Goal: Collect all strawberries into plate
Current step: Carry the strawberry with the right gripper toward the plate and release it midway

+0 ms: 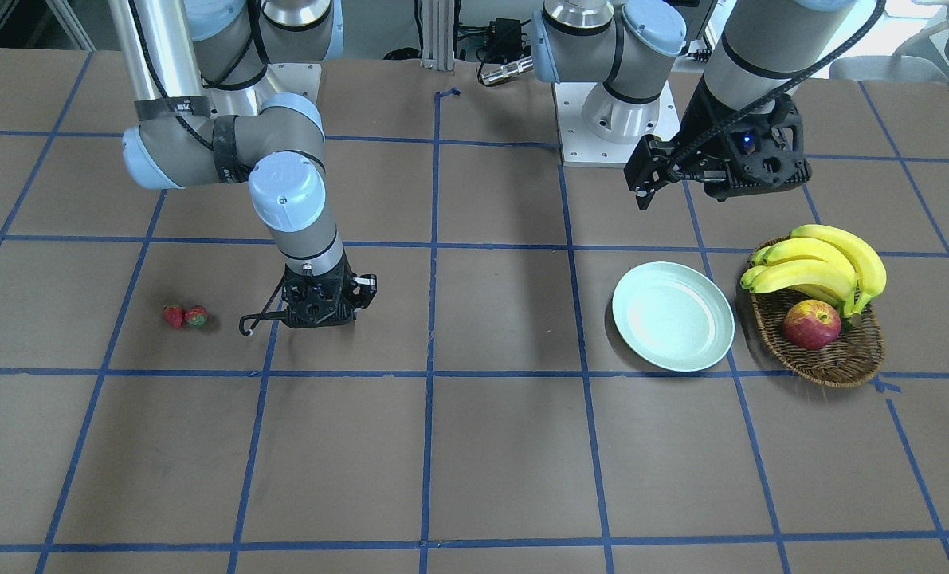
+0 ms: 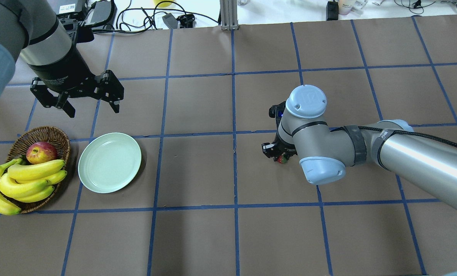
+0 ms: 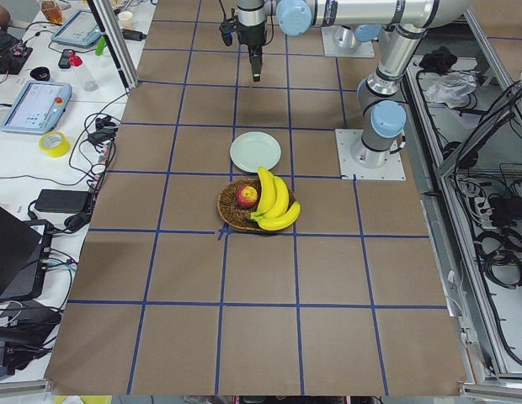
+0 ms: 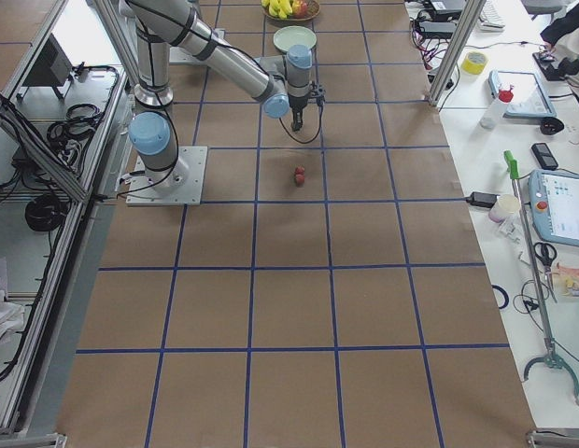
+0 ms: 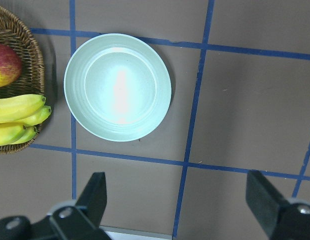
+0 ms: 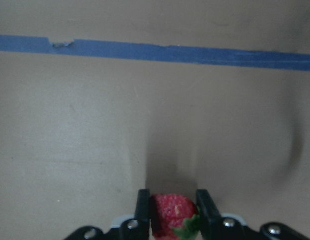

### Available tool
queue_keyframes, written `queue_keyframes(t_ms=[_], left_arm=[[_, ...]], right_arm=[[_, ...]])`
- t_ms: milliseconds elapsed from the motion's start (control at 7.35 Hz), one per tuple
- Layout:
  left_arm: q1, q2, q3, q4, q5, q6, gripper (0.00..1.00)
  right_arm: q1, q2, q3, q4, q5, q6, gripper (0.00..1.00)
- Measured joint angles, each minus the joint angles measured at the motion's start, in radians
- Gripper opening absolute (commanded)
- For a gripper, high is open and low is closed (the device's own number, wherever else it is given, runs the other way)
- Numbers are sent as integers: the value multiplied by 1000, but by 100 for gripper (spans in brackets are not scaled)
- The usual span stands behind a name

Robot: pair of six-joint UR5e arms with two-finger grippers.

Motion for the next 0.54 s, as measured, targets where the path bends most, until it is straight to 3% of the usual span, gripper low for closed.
queue_keyframes(t_ms=[272,544], left_arm=[[0,0,-3,-3,1,0,100],[0,0,-3,-2,1,0,100]], right_arm=[[18,-9,-55,31,1,56,0],[151,7,-209,146,3,246,0]])
